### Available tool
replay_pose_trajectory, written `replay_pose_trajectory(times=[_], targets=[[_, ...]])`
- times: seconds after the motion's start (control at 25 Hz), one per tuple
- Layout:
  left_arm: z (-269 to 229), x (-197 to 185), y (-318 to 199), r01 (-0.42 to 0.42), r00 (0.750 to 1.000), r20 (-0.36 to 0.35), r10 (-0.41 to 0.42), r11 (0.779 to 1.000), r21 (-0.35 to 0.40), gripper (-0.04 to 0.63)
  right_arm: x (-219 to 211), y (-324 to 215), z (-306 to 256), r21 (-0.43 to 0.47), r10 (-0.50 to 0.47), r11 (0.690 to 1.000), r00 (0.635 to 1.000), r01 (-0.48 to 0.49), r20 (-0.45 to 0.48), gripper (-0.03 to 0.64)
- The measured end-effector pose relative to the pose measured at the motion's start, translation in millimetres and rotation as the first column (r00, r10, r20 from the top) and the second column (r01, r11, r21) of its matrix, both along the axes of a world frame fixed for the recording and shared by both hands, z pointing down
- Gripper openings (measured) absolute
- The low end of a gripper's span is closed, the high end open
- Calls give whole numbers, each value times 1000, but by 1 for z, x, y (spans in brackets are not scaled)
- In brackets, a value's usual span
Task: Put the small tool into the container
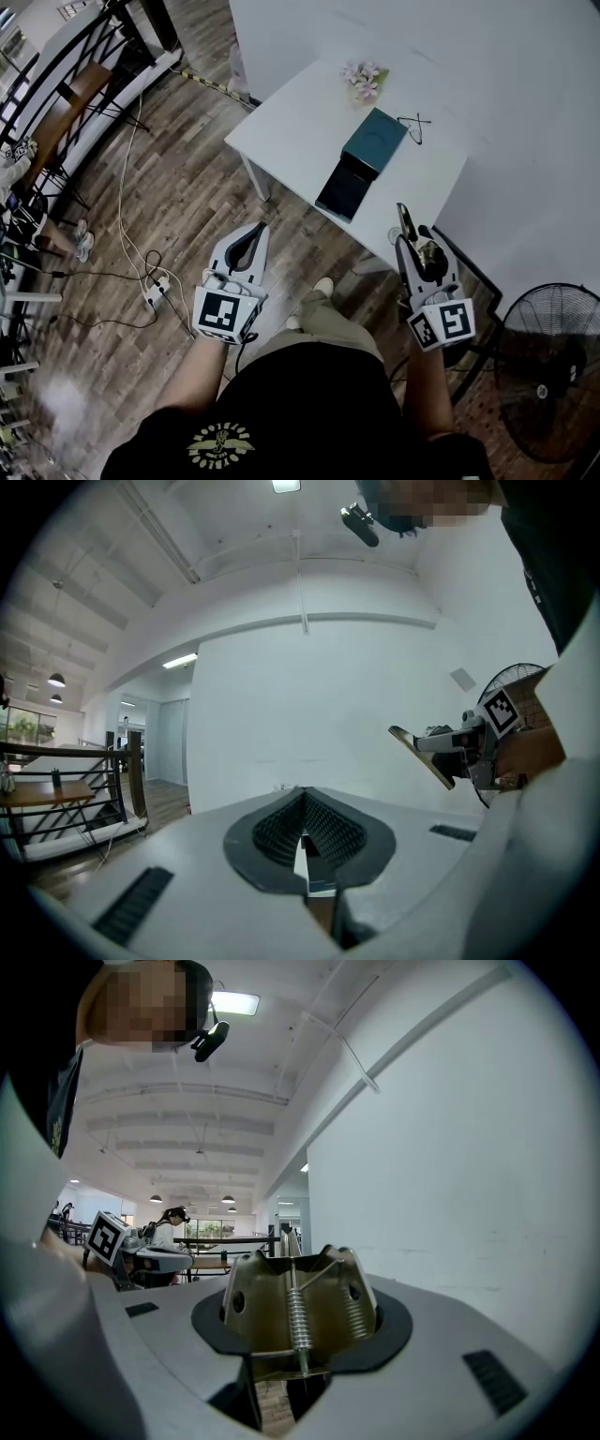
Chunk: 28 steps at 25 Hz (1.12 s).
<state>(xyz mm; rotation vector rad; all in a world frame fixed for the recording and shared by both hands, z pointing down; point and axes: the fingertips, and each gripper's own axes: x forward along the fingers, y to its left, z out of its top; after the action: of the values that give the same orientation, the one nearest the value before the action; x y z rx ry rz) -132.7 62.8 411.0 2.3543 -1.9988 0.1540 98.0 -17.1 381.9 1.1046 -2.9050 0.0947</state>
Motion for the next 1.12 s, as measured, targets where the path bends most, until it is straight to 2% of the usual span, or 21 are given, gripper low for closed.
replay_pose_trajectory(times=[0.2,0.64,1.12], targets=[[2,7,-12,-23,1000,-9,23,1000,-3,6,2,-9,2,-8,13,1000,1000,-13,-7,176],[13,5,-53,-16,1000,-1,16,1000,-21,6,-5,-49,22,-44,-7,999,1000,6,-12,176],[14,-20,-127,16,1000,15,-15,999,-41,6,-40,-134,21,-47,-64,997,998,63,-7,176]])
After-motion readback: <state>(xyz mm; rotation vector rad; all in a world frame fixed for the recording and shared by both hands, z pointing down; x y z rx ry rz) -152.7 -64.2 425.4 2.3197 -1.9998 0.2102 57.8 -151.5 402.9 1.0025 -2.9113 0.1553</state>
